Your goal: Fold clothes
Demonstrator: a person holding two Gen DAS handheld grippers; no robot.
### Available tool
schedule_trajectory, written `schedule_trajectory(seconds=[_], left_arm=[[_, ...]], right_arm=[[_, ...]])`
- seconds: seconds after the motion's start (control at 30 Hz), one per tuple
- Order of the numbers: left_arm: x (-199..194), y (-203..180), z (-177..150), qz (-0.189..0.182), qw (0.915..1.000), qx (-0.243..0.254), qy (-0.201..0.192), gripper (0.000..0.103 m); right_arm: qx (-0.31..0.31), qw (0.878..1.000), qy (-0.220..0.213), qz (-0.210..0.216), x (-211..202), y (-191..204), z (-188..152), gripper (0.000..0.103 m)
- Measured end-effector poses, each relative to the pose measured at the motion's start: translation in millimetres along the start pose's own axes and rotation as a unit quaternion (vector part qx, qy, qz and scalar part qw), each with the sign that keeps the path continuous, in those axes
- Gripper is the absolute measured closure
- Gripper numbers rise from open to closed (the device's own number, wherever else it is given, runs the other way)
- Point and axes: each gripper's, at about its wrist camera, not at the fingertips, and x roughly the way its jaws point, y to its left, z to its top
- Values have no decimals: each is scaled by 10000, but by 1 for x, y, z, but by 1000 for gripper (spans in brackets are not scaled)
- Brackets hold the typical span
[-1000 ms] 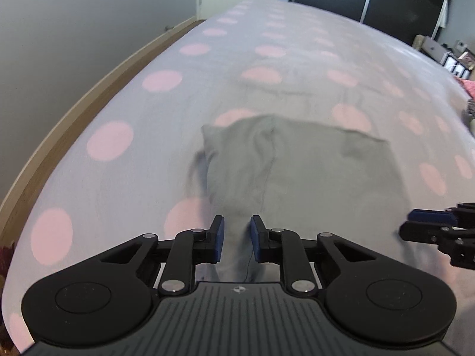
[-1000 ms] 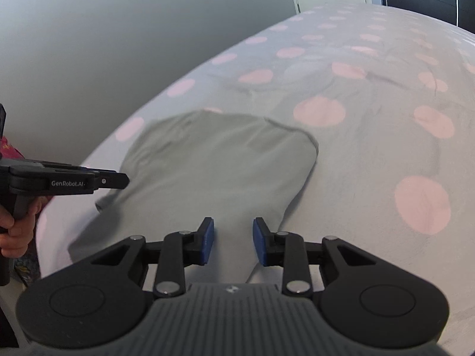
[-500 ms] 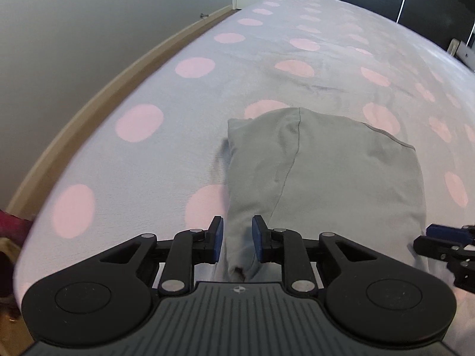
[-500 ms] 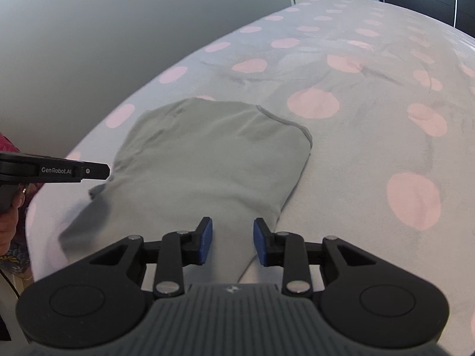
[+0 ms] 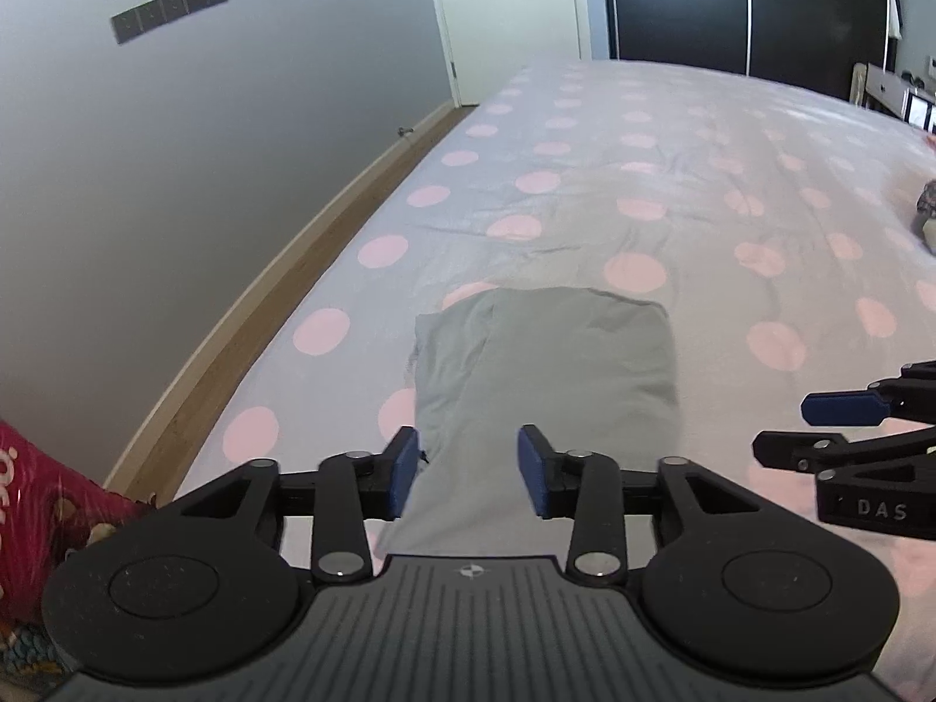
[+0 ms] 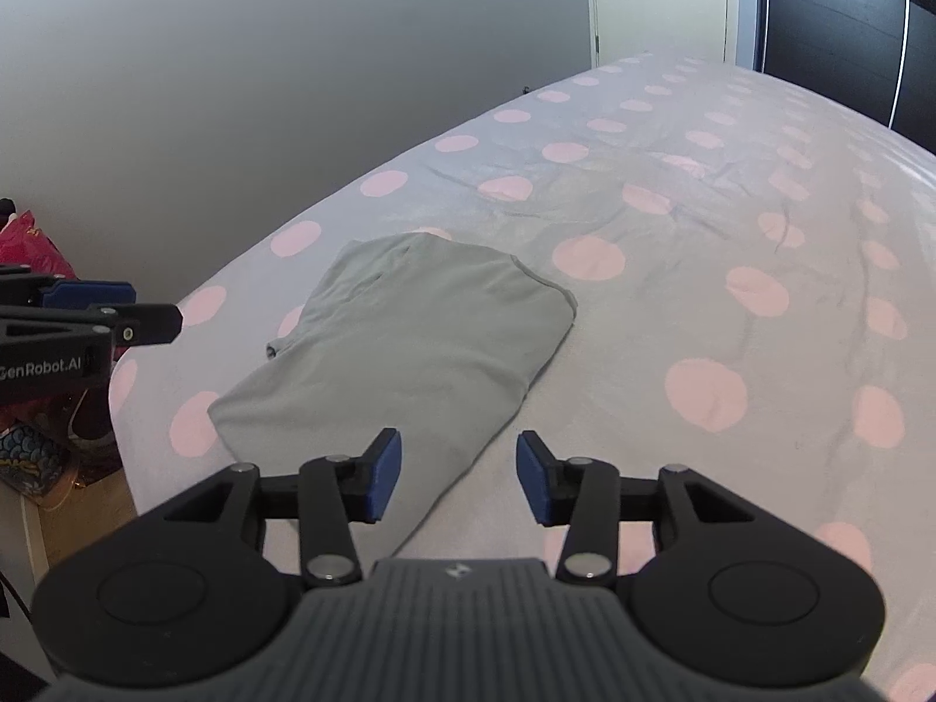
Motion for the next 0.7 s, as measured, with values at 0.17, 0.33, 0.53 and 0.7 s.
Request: schedule_trajectory(seconds=[0.17, 0.33, 0.53, 0.7], left_arm=[[-29, -20, -18, 178, 9988, -400, -224, 60], [-37, -45, -38, 127, 9983, -561, -117, 53], [-41, -71, -58, 240, 9987, -434, -126, 45], [-41, -84, -76, 287, 9980, -561, -105, 45]], right_arm=[[-138, 9997, -57, -174, -35, 2, -11, 52], [-28, 9994, -225, -278, -60, -5, -32, 52], [102, 9979, -538, -358, -79, -14, -60, 48], [65, 9968, -665, -429, -83, -17, -78, 47]])
